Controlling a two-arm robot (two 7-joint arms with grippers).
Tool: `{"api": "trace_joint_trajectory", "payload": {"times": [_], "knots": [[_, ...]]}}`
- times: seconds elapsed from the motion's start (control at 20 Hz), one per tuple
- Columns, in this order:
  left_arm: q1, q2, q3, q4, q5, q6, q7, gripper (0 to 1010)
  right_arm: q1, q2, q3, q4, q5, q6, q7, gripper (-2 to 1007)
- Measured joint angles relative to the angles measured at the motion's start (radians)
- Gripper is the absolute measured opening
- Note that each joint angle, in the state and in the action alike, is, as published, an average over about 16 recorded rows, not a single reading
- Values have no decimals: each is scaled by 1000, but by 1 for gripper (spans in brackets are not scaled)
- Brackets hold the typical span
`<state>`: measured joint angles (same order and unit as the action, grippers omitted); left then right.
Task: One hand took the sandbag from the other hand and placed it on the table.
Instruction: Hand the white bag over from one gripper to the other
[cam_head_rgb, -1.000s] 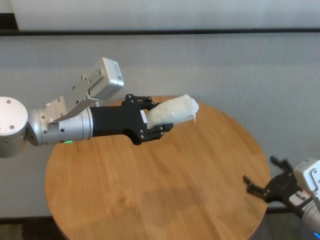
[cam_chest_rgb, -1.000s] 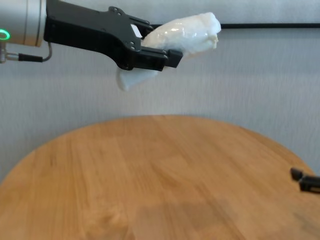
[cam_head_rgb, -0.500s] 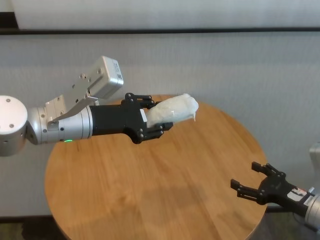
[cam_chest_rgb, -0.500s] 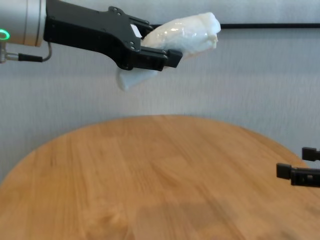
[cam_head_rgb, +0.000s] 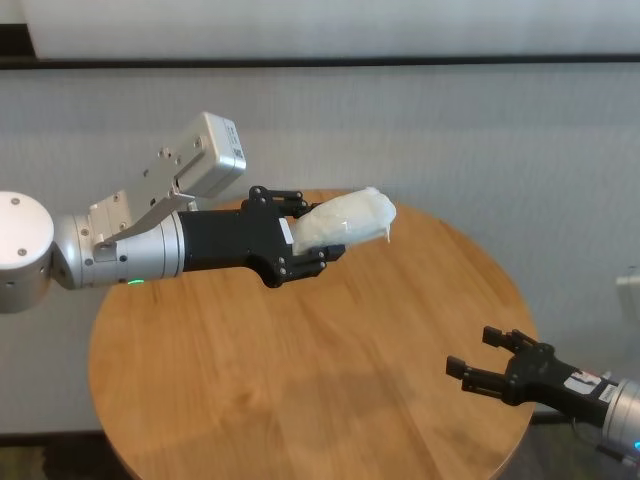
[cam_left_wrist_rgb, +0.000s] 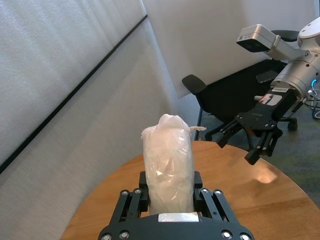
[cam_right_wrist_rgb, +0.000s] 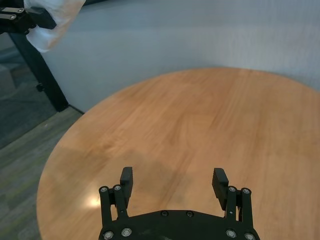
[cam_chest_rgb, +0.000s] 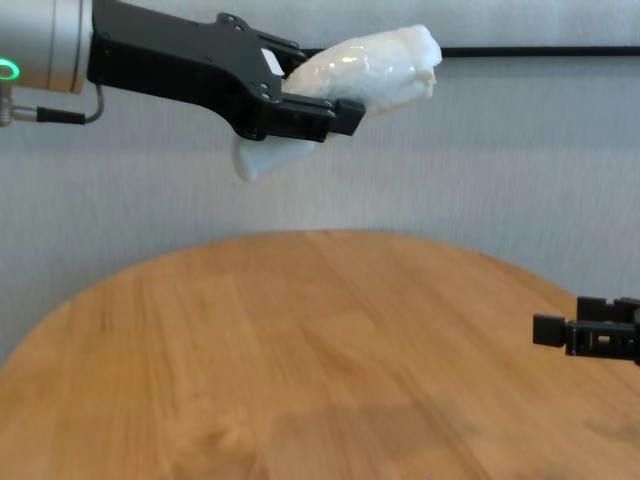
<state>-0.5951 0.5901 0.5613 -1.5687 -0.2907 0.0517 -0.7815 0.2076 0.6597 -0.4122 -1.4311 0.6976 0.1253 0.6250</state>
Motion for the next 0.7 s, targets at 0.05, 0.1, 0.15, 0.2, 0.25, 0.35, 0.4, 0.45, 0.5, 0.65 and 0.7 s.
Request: {"api": "trace_joint_trajectory", "payload": {"times": [0.05, 0.1, 0.15, 0.2, 0.25, 0.35, 0.4, 0.45, 0.5, 0.65, 0.7], "knots": [[0, 0, 0, 0, 0, 0, 0, 515, 4, 0, -1, 1, 10, 13, 9, 1001], [0, 0, 0, 0, 0, 0, 0, 515, 9, -1, -3, 3, 21, 26, 17, 1001], [0, 0, 0, 0, 0, 0, 0, 515, 14, -1, -4, 5, 31, 40, 24, 1001], [0, 0, 0, 0, 0, 0, 0, 515, 19, -2, -5, 7, 43, 54, 30, 1001], [0, 0, 0, 0, 0, 0, 0, 515, 24, -2, -6, 9, 54, 67, 34, 1001], [0, 0, 0, 0, 0, 0, 0, 515, 35, -5, -9, 15, 74, 95, 38, 1001], [0, 0, 0, 0, 0, 0, 0, 515, 40, -6, -11, 18, 85, 110, 39, 1001], [0, 0, 0, 0, 0, 0, 0, 515, 47, -8, -12, 22, 95, 125, 39, 1001], [0, 0, 0, 0, 0, 0, 0, 515, 53, -10, -14, 27, 106, 140, 39, 1001], [0, 0, 0, 0, 0, 0, 0, 515, 75, -18, -20, 42, 135, 184, 34, 1001], [0, 0, 0, 0, 0, 0, 0, 515, 83, -21, -23, 47, 143, 196, 32, 1001]]}}
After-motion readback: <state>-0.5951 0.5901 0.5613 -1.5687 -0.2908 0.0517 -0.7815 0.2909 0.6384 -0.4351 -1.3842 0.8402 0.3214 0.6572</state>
